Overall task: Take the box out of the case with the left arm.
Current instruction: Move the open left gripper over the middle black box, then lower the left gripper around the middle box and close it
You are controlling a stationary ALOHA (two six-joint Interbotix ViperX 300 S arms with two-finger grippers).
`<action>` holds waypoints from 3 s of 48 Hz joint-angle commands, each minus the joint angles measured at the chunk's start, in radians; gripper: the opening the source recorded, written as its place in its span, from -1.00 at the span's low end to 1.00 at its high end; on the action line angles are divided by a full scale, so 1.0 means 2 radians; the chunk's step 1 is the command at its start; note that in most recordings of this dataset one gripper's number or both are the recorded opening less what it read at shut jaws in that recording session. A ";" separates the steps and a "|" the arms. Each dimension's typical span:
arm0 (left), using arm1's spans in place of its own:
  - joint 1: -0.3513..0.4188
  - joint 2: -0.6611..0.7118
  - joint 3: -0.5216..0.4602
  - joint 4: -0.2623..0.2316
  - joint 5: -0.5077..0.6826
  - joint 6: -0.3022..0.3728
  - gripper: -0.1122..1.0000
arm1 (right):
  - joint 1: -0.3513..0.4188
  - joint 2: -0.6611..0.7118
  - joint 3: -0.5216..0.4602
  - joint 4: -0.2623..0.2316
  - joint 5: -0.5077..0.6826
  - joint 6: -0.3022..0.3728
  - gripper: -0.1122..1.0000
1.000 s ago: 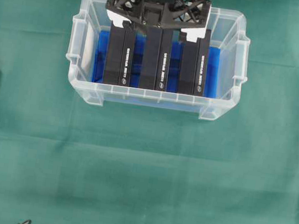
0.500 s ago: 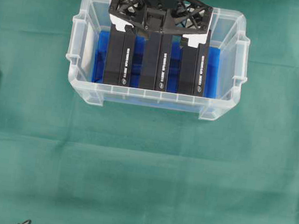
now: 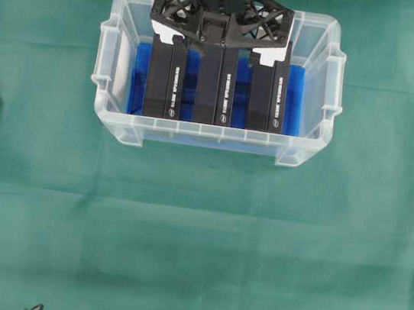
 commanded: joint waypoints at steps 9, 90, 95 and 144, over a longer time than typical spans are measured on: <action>-0.001 -0.008 -0.005 0.002 -0.002 -0.003 0.77 | 0.000 0.001 -0.009 -0.001 -0.001 0.002 -0.78; 0.001 -0.010 0.088 0.011 -0.081 -0.021 0.77 | 0.000 0.003 -0.008 -0.002 -0.003 0.002 -0.78; 0.002 -0.012 0.100 0.011 -0.088 -0.025 0.77 | 0.000 0.005 -0.008 -0.001 -0.004 0.002 -0.78; 0.011 0.003 0.133 0.011 -0.141 -0.025 0.77 | 0.000 0.005 -0.008 -0.001 -0.004 0.002 -0.78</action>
